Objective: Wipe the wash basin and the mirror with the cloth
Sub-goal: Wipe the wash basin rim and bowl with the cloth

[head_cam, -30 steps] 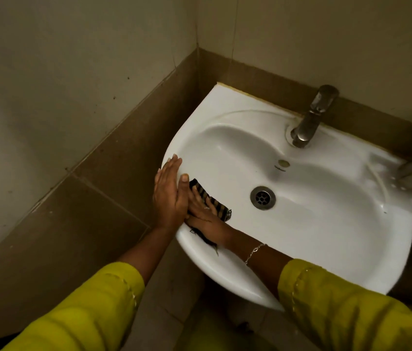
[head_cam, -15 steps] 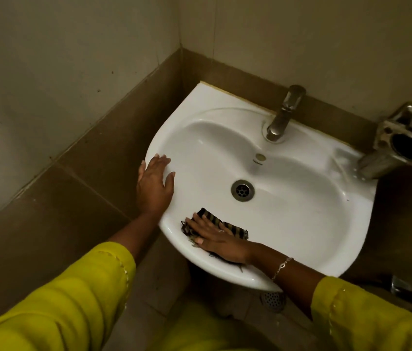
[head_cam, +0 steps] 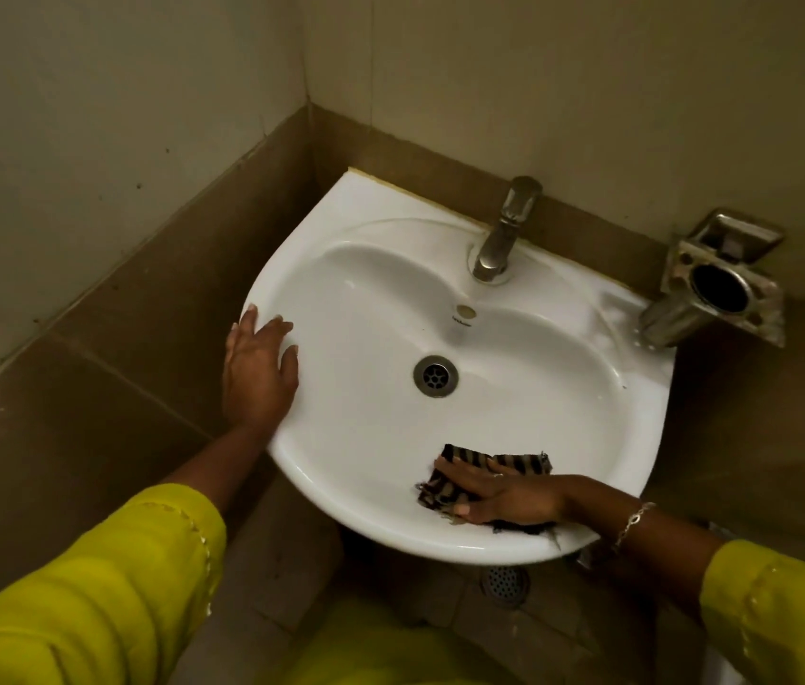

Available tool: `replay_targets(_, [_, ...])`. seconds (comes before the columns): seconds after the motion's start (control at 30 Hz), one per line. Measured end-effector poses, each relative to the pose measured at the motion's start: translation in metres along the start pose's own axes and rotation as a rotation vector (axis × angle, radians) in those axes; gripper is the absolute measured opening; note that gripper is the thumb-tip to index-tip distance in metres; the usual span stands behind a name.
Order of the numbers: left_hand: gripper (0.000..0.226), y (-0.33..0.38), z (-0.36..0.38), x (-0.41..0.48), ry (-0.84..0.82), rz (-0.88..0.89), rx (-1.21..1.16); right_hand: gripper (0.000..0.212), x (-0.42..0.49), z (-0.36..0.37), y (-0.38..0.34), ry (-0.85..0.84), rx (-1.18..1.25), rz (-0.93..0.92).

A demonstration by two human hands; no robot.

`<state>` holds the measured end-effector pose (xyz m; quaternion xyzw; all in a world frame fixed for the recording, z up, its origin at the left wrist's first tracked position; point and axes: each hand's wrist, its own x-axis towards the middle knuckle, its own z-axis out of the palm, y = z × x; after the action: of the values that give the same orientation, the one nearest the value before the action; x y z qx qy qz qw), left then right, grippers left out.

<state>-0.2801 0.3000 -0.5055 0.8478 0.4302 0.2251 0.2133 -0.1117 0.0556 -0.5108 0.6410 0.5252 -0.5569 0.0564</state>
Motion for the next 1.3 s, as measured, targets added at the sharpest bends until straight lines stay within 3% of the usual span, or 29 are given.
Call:
replay_targets(0.3, [0.043,0.01,-0.003,-0.006,-0.01,-0.031,-0.017,0.067,-0.03,-0.029,0.052,-0.121,-0.526,0.153])
replay_targets(0.4, [0.044,0.011,-0.003,-0.004,-0.021,-0.048,-0.034,0.124,-0.033,-0.044,0.075,-0.019,-0.743,0.231])
replay_targets(0.43, [0.044,0.012,-0.003,-0.004,-0.023,-0.052,-0.037,0.129,-0.031,-0.049,0.084,0.096,-0.805,0.21])
replay_targets(0.53, [0.042,0.015,-0.005,-0.006,-0.016,-0.053,-0.045,0.087,-0.023,-0.065,0.104,0.281,-1.005,0.212])
replay_targets(0.73, [0.041,0.017,-0.006,-0.004,0.001,-0.058,-0.064,0.043,0.005,-0.096,0.098,0.44,-1.158,0.186])
replay_targets(0.87, [0.038,0.011,-0.003,-0.002,-0.008,-0.068,-0.057,0.069,0.038,-0.105,0.087,0.504,-1.14,0.153])
replay_targets(1.0, [0.041,0.013,-0.002,-0.002,0.005,-0.072,-0.068,0.064,0.066,-0.1,0.077,0.624,-1.307,0.117])
replay_targets(1.13, [0.041,0.013,-0.004,-0.002,0.003,-0.066,-0.064,0.06,0.099,-0.096,0.053,0.787,-1.26,0.191])
replay_targets(1.23, [0.04,0.014,-0.003,-0.004,0.017,-0.066,-0.071,0.058,0.119,-0.094,0.042,0.74,-1.233,0.256])
replay_targets(1.3, [0.039,0.011,-0.001,-0.003,0.029,-0.059,-0.076,0.059,0.127,-0.097,0.041,0.799,-1.185,0.233])
